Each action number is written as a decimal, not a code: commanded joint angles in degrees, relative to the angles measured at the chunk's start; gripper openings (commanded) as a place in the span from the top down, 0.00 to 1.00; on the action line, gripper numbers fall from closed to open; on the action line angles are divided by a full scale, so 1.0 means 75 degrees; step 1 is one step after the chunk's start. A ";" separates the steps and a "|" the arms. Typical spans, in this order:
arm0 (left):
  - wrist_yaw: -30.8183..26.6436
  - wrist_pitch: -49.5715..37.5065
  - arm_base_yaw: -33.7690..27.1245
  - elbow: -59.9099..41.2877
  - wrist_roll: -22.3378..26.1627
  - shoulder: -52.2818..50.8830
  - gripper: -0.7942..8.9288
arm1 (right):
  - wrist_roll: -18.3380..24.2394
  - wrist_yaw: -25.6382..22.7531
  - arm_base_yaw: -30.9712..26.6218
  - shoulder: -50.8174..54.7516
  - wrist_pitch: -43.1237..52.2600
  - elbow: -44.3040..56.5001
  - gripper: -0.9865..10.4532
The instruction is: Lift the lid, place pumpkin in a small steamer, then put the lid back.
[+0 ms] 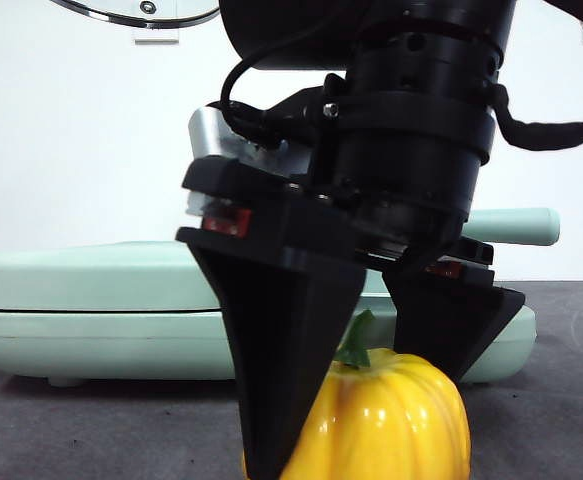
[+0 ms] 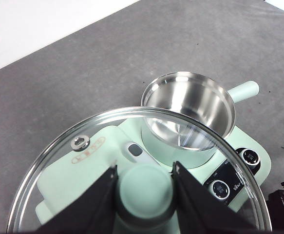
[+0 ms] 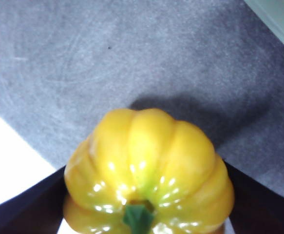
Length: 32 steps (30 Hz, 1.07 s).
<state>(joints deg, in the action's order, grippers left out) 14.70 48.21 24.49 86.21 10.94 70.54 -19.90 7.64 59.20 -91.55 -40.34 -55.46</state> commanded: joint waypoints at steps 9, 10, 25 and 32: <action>0.0012 -0.0216 -0.0102 0.0181 0.0026 0.0012 0.87 | -0.0055 0.0379 -0.0117 -0.0134 -0.1641 -0.1227 0.63; 0.0012 -0.0227 -0.0131 0.0181 0.0026 0.0012 0.87 | 0.0079 0.0373 -0.0163 -0.0131 -0.1973 -0.1536 0.63; 0.0012 -0.0259 -0.0522 0.0181 0.0020 0.0015 0.89 | 0.1212 -0.0679 -0.1749 -0.0201 -0.3587 -0.5033 0.63; 0.0012 -0.0256 -0.0536 0.0181 -0.0006 0.0029 0.89 | 0.1734 -0.0621 -0.2847 -0.0772 -0.3614 -0.6222 0.63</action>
<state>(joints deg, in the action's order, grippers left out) 14.70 47.83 20.36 86.21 10.92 70.54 -8.82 2.92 37.87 -95.48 -67.48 -100.42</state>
